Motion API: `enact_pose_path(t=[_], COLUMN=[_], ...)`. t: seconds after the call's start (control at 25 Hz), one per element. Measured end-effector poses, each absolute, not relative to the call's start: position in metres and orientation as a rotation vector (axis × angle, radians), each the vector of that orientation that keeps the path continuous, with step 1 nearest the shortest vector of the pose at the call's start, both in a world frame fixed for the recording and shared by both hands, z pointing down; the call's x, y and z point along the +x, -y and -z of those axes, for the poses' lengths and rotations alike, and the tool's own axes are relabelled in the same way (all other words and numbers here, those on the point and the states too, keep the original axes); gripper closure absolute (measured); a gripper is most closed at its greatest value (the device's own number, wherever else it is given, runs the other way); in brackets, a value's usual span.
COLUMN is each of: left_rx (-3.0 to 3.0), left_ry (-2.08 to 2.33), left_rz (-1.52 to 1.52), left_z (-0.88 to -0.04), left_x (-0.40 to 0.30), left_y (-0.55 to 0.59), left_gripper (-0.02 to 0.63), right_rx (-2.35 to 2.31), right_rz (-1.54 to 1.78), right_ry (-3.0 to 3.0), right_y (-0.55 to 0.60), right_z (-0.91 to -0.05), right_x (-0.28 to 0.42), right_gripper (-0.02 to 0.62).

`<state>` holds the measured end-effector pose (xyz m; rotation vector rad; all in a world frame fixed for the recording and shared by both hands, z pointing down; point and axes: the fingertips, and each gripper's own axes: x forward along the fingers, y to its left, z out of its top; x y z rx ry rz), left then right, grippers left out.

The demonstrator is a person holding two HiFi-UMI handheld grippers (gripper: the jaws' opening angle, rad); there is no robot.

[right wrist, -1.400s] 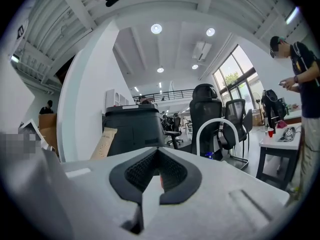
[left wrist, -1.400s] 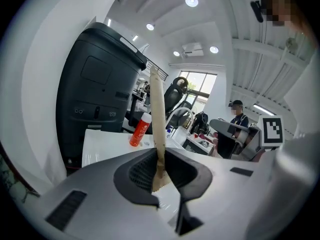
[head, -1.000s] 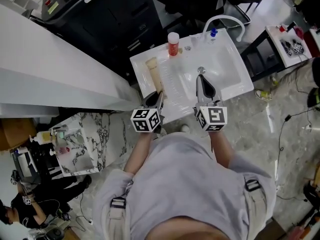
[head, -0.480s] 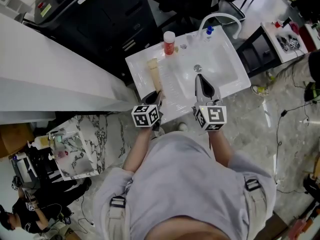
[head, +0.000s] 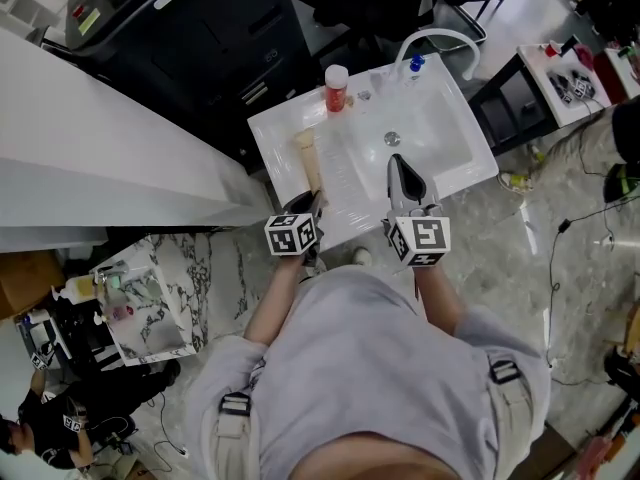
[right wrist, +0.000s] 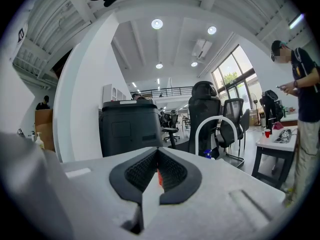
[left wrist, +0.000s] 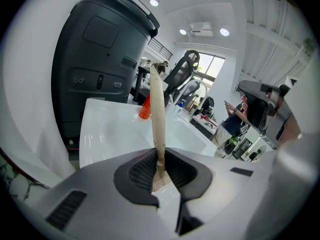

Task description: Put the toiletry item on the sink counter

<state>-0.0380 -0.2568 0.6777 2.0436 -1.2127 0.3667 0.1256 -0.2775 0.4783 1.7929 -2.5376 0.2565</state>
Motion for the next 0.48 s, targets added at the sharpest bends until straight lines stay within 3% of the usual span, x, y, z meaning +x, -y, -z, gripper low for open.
enact_pose_path(t=[0.48], left_rx=[1.977], left_ry=[1.158], left_rz=[-0.379], left_z=[-0.703], left_x=[-0.033], left_y=[0.256], left_gripper=[0.561], right_rx=[1.794], right_rz=[-0.252], right_ry=[2.526], right_y=[0.279], right_z=[-0.479], right_x=[0.126], right_gripper=[0.597])
